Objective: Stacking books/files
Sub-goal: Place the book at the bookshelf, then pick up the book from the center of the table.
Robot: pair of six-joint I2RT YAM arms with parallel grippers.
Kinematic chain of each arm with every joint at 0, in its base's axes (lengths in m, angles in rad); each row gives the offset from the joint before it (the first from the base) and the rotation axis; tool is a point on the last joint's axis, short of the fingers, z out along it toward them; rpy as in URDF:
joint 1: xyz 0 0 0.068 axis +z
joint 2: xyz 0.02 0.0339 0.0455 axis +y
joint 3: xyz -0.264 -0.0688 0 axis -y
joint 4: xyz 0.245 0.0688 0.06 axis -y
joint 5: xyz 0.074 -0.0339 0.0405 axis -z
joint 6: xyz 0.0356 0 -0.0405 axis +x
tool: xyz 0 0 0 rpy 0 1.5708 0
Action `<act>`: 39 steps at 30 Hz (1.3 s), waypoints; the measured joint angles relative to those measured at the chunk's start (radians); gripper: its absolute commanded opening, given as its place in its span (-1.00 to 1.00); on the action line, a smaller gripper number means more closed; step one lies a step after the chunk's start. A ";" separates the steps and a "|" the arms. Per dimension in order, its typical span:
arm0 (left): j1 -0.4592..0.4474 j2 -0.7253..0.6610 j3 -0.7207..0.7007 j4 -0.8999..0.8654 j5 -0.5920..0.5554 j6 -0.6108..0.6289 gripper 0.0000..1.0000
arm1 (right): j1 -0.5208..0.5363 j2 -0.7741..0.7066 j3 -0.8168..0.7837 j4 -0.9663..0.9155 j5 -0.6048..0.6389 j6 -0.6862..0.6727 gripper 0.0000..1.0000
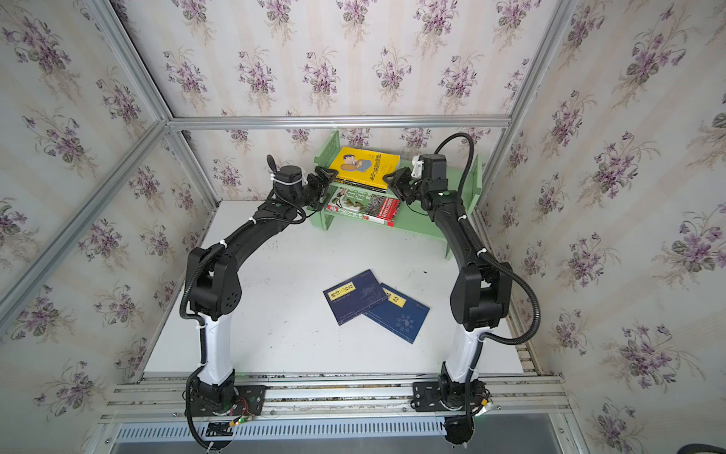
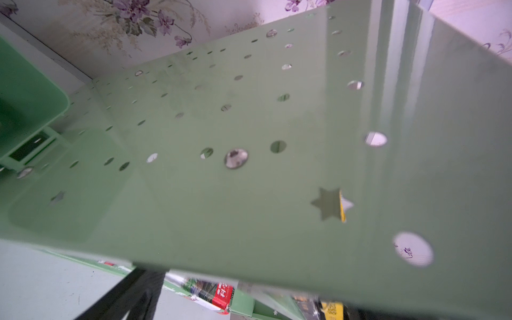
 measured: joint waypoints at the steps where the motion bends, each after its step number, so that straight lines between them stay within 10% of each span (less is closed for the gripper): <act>1: 0.000 0.002 0.004 -0.003 0.000 0.000 0.99 | 0.000 -0.003 0.006 -0.013 0.006 -0.011 -0.10; 13: 0.000 0.005 0.040 -0.035 -0.001 -0.001 0.99 | -0.002 0.047 0.126 -0.146 0.035 -0.081 -0.13; 21: -0.001 -0.021 0.067 -0.009 0.020 0.045 0.99 | -0.001 0.019 0.146 -0.171 0.041 -0.138 0.33; 39: -0.048 -0.629 -0.638 -0.036 0.079 0.443 0.99 | 0.013 -0.428 -0.490 0.018 0.087 -0.257 0.65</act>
